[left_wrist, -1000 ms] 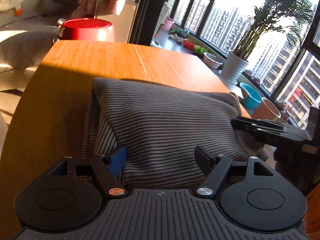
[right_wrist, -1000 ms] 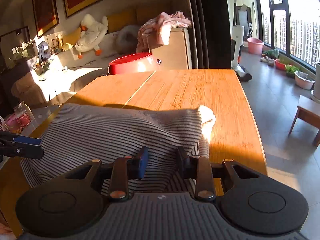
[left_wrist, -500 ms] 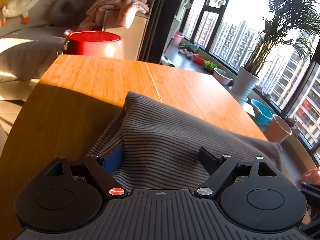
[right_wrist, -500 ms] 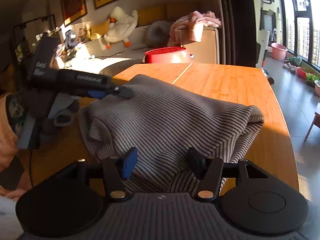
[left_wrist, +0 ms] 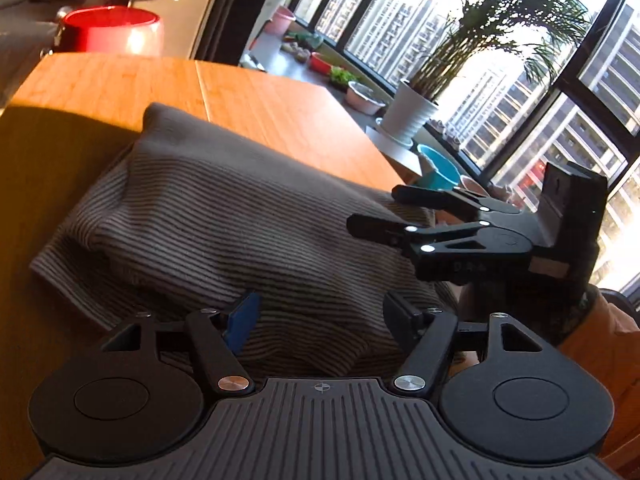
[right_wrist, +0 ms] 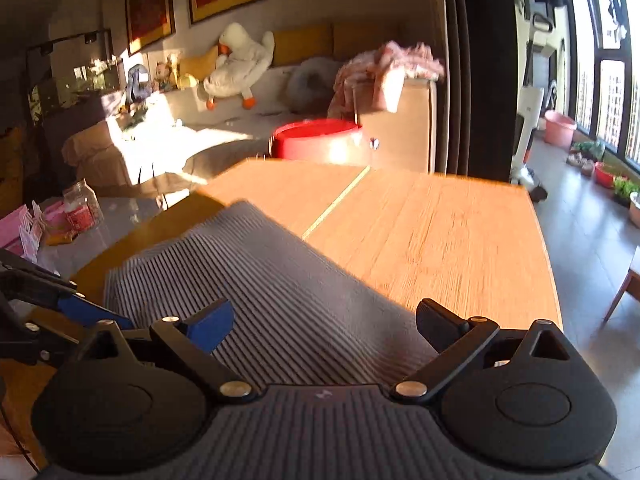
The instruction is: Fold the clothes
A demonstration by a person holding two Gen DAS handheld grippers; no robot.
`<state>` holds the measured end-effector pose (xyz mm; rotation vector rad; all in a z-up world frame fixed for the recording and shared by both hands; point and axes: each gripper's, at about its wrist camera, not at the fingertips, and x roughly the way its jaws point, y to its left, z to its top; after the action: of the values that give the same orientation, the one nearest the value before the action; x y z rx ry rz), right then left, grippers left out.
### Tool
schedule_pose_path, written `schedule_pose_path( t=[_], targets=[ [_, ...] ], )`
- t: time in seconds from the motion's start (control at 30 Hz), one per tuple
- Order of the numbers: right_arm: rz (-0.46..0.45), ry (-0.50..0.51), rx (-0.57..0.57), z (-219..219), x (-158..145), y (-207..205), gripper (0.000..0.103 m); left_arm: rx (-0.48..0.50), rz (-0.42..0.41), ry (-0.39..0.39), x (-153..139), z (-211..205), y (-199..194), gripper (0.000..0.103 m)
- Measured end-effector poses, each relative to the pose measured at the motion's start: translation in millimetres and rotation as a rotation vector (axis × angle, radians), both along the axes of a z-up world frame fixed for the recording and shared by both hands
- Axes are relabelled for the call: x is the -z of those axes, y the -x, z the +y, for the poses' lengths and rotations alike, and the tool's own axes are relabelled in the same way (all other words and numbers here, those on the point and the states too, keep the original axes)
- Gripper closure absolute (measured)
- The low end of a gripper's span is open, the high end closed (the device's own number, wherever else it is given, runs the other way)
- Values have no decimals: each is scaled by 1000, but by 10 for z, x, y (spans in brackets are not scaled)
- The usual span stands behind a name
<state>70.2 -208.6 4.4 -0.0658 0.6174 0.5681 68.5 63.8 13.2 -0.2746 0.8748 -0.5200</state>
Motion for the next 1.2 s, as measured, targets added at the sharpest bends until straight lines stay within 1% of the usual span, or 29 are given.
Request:
schedule_pose_path(
  t=[0.03,0.07,0.1,0.17,0.23,0.3,0.37,0.43,0.53,0.6,0.67,0.73,0.83,0.9,0.97,1.03,1.07,1.13,1.2],
  targets=[
    [30,30,-1,9,131,-58,5,-6,10,1,57,3,-54,37],
    [16,40,-4,8,186,-52,5,-13,11,7,92,14,-117,44],
    [0,36,-6,-10,191,-13,5,-18,12,14,119,24,-181,45],
    [7,28,17,-52,171,52,5,-19,10,29,134,20,-330,50],
    [-8,51,41,-84,202,182,5,-15,1,31,147,-22,-475,51],
    [-21,69,61,-107,228,292,5,-20,-25,29,171,-71,-597,52],
    [-18,67,73,-124,243,433,3,-39,-48,23,182,-104,-701,56],
    [-8,58,57,-82,248,603,0,-58,-68,15,188,-128,-804,58],
    [6,36,0,38,227,810,0,-99,-94,-15,160,-150,-882,58],
    [20,3,-61,125,189,918,0,-129,-108,-32,108,-133,-858,54],
    [10,-1,-89,160,118,955,0,-148,-128,-39,24,-82,-762,44],
    [-24,3,-96,150,19,977,0,-150,-157,-44,-80,-32,-627,40],
    [-87,0,-33,36,-132,931,0,-120,-183,-31,-198,2,-436,35],
    [-103,13,37,-51,-153,853,0,-76,-178,-17,-210,-34,-322,35],
    [-73,45,107,-92,-72,769,0,-22,-156,-12,-173,-83,-241,39],
    [-18,88,144,-95,68,709,0,26,-124,-17,-83,-174,-214,42],
    [2,87,149,-103,134,711,0,33,-112,-22,-37,-199,-221,43],
    [25,50,152,-116,174,705,0,28,-95,-39,66,-237,-256,44],
    [48,27,142,-102,190,717,0,14,-90,-31,105,-219,-295,44]
  ],
)
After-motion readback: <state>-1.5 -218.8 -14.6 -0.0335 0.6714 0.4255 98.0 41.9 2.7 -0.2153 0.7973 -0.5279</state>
